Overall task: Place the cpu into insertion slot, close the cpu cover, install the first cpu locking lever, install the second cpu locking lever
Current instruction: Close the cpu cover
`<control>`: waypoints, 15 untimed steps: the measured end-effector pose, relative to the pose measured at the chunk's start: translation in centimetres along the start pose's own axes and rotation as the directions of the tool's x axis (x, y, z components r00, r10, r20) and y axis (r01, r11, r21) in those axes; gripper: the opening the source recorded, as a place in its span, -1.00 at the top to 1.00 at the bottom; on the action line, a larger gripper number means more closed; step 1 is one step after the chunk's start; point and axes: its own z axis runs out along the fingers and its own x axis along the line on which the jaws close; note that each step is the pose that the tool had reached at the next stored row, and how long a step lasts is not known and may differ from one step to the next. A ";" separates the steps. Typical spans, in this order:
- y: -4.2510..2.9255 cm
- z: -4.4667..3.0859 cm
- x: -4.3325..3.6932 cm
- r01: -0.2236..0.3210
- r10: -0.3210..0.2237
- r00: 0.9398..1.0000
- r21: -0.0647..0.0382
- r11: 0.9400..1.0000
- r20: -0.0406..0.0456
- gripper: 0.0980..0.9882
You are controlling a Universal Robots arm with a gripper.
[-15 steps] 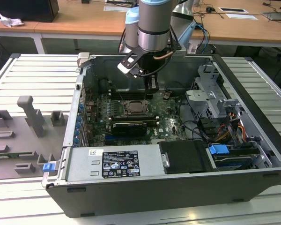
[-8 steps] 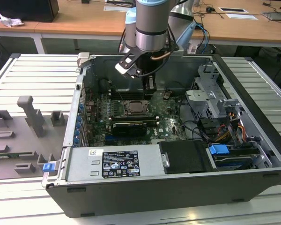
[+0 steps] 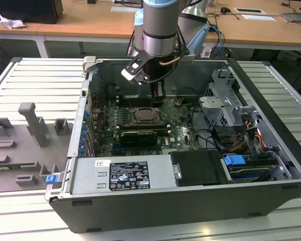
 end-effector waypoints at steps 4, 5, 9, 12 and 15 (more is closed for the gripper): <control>-0.25 0.18 0.01 0.000 0.000 1.000 0.000 1.000 0.000 0.98; -0.36 0.26 0.01 0.000 0.000 1.000 0.000 1.000 0.000 0.98; -0.85 0.41 0.02 0.000 0.000 1.000 0.000 1.000 0.000 0.98; -1.49 0.44 0.05 0.000 0.000 1.000 0.000 1.000 0.000 0.98; -2.01 0.46 0.07 0.000 0.000 1.000 0.000 1.000 0.000 0.98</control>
